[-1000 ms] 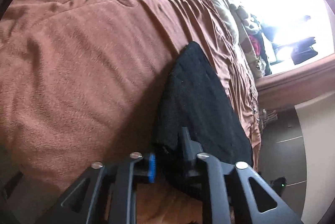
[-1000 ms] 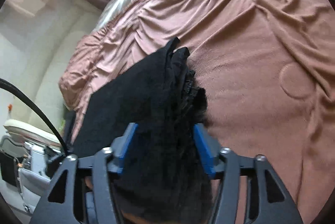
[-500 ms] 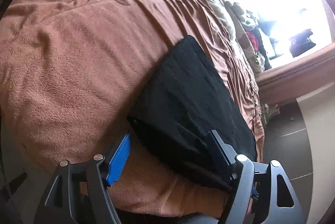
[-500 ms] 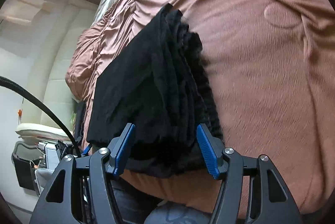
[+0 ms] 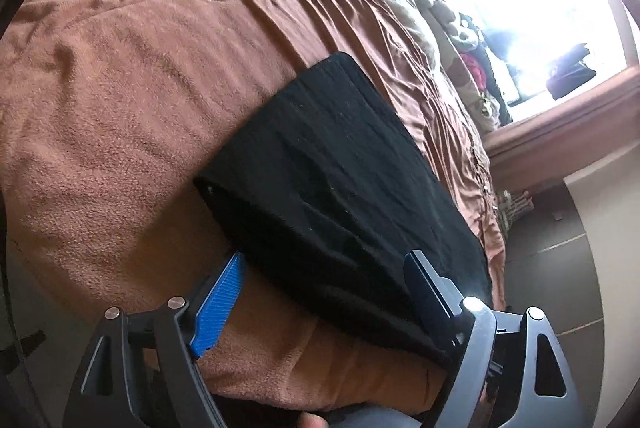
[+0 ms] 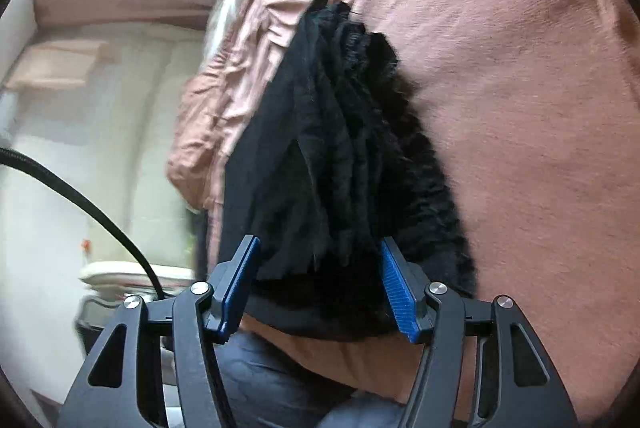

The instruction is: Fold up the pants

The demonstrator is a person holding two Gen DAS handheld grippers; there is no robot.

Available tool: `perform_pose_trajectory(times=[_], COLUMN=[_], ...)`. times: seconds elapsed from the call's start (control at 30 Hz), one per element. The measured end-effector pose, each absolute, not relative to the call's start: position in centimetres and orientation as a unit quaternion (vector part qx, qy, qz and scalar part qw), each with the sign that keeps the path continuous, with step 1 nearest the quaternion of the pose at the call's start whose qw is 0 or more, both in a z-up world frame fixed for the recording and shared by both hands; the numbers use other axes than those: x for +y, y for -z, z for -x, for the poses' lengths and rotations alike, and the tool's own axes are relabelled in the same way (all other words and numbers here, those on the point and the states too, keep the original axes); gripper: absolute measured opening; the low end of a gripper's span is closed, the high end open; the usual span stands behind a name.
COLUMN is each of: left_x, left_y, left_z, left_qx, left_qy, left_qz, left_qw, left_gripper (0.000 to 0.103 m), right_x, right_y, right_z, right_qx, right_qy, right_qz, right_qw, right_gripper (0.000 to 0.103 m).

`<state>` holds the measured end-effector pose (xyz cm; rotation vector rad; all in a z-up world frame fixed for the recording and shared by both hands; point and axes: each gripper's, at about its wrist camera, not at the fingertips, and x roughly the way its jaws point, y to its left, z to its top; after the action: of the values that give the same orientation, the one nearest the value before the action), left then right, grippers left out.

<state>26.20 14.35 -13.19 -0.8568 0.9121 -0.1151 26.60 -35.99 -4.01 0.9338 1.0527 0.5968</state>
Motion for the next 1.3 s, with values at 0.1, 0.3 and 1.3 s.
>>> perform_pose_trajectory(times=[0.1,0.3,1.3], left_x=[14.6,14.5,14.5], left_y=[13.6,13.6,14.4], left_z=[-26.1,-26.0,-25.4], left_qx=[0.424,0.416,0.399], left_qy=[0.055,0.056,0.050], left_qz=[0.421,0.417,0.426], left_qw=[0.800,0.806,0.810], left_gripper=[0.083,0.083,0.083], right_x=[-36.1,-36.9,-36.0], right_y=[3.9,5.7,4.9], right_z=[-26.5,-25.2,-23.9], right_qx=[0.454,0.474,0.400], right_qy=[-0.285,-0.246,-0.244], right_qz=[-0.438,-0.459,-0.471], right_qw=[0.721,0.710,0.747], right_gripper=[0.055,0.056,0.055])
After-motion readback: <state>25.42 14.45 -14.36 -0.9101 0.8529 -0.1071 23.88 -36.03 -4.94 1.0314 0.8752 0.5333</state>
